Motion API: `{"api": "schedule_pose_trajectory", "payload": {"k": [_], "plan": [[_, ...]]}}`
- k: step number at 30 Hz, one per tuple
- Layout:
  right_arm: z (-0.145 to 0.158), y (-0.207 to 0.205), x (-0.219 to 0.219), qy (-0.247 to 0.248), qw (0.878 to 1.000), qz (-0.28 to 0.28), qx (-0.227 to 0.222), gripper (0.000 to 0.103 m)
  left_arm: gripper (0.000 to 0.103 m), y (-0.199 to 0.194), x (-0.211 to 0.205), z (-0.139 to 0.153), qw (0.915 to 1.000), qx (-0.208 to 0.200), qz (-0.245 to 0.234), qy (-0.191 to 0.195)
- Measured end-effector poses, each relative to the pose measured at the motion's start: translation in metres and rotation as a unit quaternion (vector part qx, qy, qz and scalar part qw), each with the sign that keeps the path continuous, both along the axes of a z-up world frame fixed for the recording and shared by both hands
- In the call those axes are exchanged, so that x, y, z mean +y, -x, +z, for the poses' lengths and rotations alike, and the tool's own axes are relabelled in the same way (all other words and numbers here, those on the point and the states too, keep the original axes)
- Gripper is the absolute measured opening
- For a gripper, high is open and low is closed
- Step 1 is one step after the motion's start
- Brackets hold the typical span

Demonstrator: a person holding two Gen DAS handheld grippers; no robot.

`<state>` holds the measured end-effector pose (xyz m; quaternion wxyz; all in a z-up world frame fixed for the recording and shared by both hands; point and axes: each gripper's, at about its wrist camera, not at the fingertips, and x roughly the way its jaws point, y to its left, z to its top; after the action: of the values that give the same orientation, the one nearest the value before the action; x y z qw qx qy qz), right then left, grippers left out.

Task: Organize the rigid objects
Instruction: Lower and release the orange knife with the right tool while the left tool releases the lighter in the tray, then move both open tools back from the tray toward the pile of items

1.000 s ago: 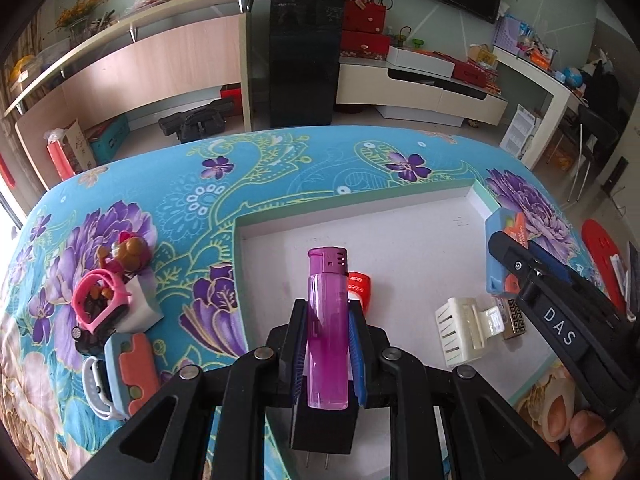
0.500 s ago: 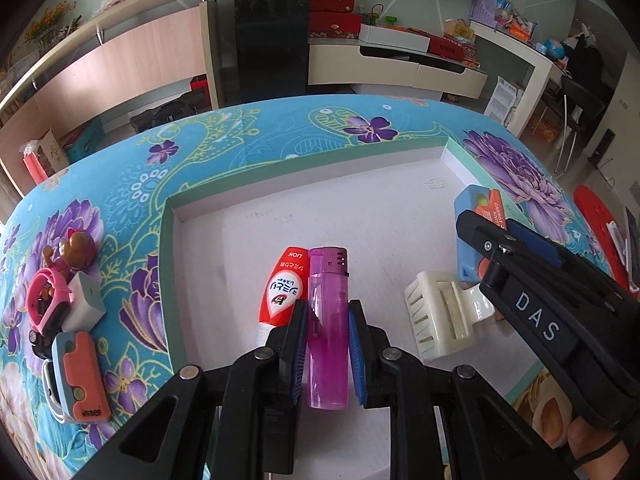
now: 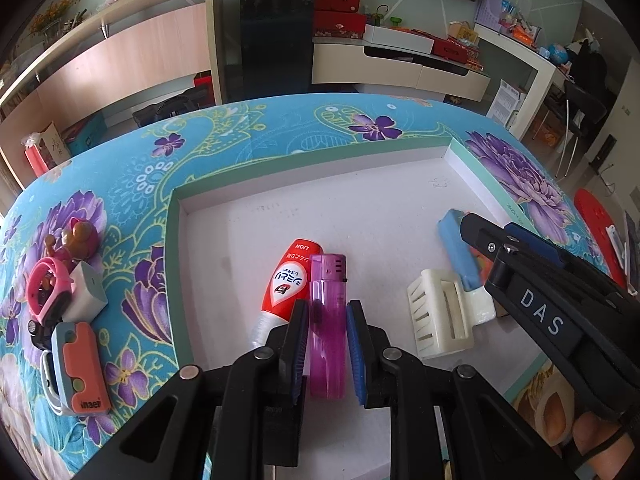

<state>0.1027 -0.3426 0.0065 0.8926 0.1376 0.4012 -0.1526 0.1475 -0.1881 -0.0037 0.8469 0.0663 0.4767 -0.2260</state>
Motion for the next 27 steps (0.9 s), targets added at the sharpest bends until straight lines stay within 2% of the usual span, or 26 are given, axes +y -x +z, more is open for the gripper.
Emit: {"api": "schedule_pose_trajectory", "payload": {"k": [8, 13, 16, 19, 23, 27], "plan": [[0.010, 0.002, 0.008, 0.014, 1.000, 0.009, -0.010, 0.044, 0.022, 0.001, 0.016, 0.015, 0.9998, -0.011, 0.015, 0.012], [0.016, 0.001, 0.015, 0.001, 0.999, 0.020, -0.025, 0.044, 0.024, -0.003, 0.044, 0.025, 0.9980, -0.025, 0.057, 0.012], [0.016, -0.004, 0.028, 0.006, 0.999, 0.038, -0.022, 0.043, 0.035, -0.007, 0.070, 0.029, 0.9948, -0.032, 0.096, 0.009], [0.016, -0.009, 0.044, 0.005, 0.998, 0.061, -0.024, 0.043, 0.039, -0.010, 0.096, 0.030, 0.9897, -0.036, 0.138, 0.001], [0.018, -0.014, 0.067, 0.006, 0.996, 0.089, -0.027, 0.043, 0.056, -0.012, 0.131, 0.031, 0.9811, -0.039, 0.189, -0.008], [0.018, -0.018, 0.091, 0.011, 0.993, 0.118, -0.026, 0.043, 0.061, -0.011, 0.156, 0.032, 0.9731, -0.045, 0.225, -0.014]]}}
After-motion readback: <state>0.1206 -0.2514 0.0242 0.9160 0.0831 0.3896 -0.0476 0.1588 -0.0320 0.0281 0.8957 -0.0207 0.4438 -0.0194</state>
